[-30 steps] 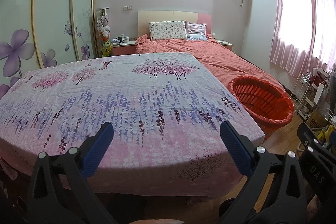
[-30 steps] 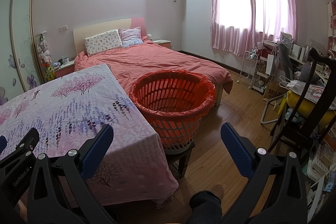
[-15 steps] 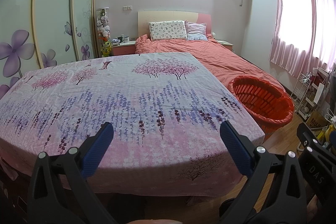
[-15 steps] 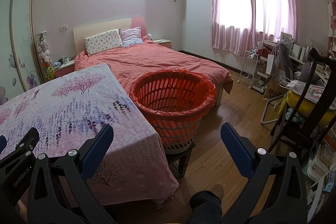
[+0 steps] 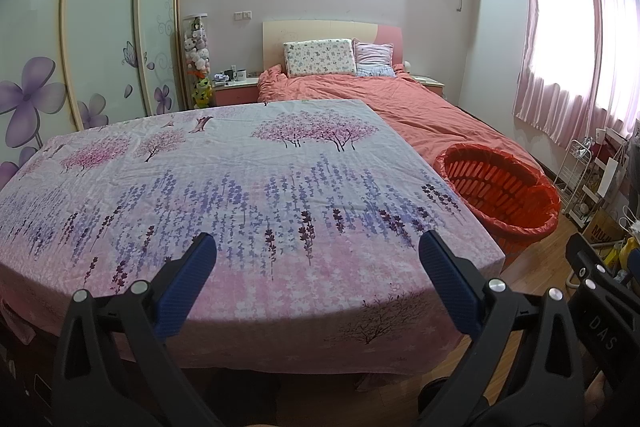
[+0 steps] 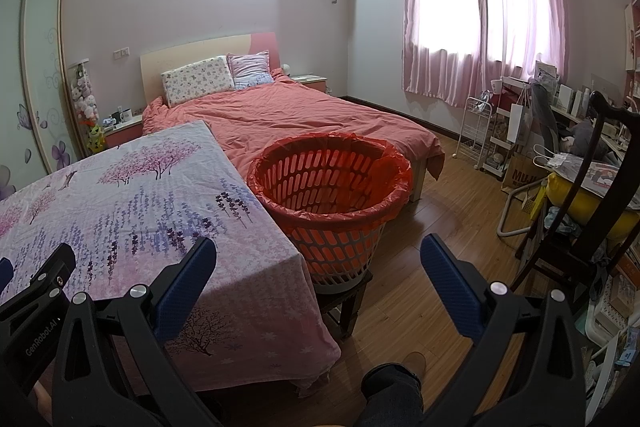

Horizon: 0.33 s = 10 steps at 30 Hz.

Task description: Collect trash

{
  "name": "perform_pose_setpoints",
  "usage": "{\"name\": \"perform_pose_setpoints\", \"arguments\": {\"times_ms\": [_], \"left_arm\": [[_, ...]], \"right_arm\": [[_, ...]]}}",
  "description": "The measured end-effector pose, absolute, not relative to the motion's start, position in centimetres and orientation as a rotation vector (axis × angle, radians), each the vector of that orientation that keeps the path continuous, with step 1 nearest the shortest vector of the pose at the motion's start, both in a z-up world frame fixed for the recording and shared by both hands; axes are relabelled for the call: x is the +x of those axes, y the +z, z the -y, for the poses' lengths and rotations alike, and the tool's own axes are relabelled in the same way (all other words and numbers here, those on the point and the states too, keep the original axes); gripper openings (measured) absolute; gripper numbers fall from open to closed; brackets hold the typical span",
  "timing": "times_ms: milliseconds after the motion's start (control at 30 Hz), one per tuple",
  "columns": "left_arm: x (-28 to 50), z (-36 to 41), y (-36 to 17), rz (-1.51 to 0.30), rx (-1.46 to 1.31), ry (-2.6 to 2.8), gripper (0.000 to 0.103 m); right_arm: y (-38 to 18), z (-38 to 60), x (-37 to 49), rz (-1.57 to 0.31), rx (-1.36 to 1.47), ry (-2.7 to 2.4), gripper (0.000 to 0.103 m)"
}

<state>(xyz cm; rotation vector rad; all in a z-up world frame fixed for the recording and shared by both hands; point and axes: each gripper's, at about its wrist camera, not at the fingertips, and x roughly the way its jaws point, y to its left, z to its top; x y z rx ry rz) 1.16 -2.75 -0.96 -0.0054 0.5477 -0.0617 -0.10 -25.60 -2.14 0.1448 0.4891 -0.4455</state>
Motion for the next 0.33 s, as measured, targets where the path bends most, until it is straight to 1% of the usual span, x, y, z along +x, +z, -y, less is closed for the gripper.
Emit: {"name": "perform_pose_setpoints", "arguments": {"times_ms": [333], "left_arm": [[0.99, 2.74, -1.13, -0.543, 0.003, -0.066, 0.099]], "right_arm": [[-2.12, 25.6, -0.09, -0.489, 0.145, -0.446, 0.101]]}}
